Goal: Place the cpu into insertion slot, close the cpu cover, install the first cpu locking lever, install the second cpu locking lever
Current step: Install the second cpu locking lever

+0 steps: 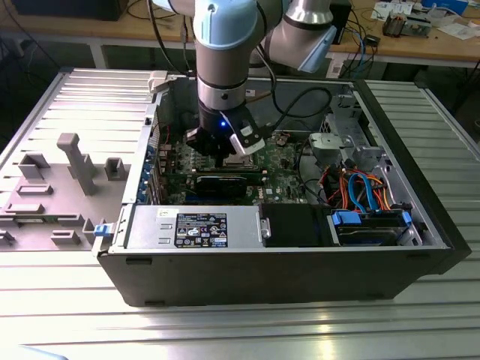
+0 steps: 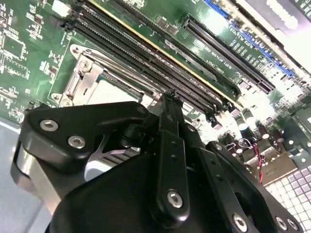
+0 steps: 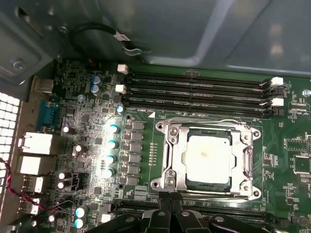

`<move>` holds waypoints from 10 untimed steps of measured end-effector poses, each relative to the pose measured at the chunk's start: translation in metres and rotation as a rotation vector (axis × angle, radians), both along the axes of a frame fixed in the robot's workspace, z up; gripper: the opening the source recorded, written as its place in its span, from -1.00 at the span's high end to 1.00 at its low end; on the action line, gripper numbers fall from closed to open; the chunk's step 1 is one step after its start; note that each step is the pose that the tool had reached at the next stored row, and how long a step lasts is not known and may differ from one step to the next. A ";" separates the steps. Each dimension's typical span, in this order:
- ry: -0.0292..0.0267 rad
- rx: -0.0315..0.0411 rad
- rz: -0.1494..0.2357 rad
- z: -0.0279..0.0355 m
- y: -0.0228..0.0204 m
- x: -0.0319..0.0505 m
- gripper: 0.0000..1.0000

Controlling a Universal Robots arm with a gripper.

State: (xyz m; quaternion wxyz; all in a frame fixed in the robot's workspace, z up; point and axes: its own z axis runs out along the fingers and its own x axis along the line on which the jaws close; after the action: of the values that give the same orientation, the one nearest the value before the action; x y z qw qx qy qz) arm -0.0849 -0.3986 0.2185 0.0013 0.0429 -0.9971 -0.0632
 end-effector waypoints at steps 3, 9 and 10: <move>0.0110 -0.0337 0.000 -0.0002 0.0097 0.0043 0.79; 0.0170 -0.0723 0.000 -0.0004 0.0349 0.0096 0.79; 0.0174 -0.0847 0.000 -0.0005 0.0359 0.0106 0.79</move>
State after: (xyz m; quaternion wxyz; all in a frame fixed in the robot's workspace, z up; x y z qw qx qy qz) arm -0.0743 -0.3626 0.2180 0.0118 0.0421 -0.9988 -0.0213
